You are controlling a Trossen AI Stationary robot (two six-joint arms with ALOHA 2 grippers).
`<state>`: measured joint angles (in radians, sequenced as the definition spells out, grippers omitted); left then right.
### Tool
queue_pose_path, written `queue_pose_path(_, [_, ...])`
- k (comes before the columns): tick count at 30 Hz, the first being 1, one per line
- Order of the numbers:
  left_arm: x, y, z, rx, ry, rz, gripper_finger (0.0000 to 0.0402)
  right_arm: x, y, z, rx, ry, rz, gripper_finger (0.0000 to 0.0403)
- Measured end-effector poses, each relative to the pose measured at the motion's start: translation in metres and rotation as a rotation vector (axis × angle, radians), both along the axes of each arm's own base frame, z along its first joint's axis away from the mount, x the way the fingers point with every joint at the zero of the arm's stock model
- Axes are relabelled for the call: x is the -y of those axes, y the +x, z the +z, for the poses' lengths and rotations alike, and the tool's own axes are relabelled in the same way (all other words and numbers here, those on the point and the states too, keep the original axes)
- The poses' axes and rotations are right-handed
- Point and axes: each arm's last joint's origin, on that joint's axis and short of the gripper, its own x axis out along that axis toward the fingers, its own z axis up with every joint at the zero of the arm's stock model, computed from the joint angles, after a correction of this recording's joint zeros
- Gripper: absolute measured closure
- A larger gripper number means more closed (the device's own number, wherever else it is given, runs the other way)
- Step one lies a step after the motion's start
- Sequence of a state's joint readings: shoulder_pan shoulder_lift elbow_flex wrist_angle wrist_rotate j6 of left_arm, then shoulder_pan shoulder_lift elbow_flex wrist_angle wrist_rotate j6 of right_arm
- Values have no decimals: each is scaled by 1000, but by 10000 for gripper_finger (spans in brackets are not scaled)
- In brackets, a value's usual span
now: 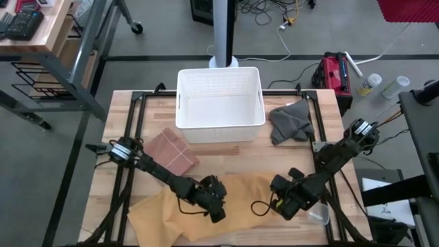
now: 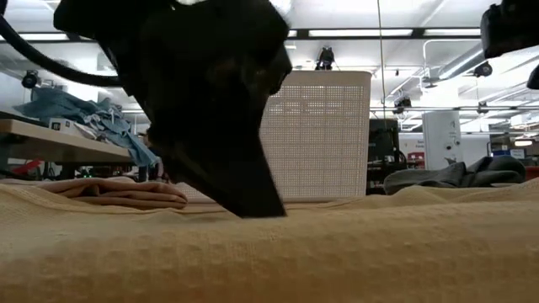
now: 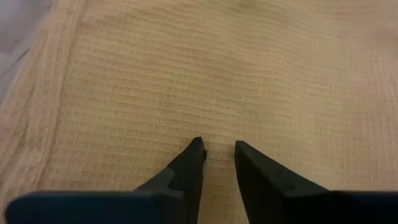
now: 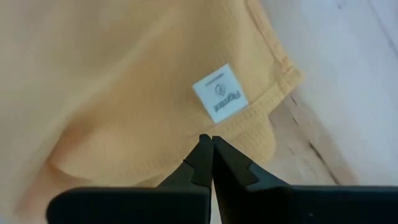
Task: Fold towel
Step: Fold the yellow towel
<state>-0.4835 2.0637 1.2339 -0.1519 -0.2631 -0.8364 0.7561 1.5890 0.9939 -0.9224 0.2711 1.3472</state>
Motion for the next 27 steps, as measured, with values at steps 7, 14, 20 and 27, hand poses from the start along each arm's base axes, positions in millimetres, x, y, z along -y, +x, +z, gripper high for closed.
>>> queue_pose_path(7, [2, -5, -8, -36, -14, 45, 331, -2, 1, -2, -22, 60, -16, 354])
queue_pose_path(14, [2, -7, -8, -50, -11, 49, 350, 3, -2, -12, -11, 84, -102, 273])
queue_pose_path(20, [3, -7, -9, -50, -6, 49, 364, 10, 2, -32, 47, 179, -108, 231])
queue_pose_path(27, [3, -8, -9, -43, 3, 46, 361, 11, 5, -32, 31, 191, -48, 242])
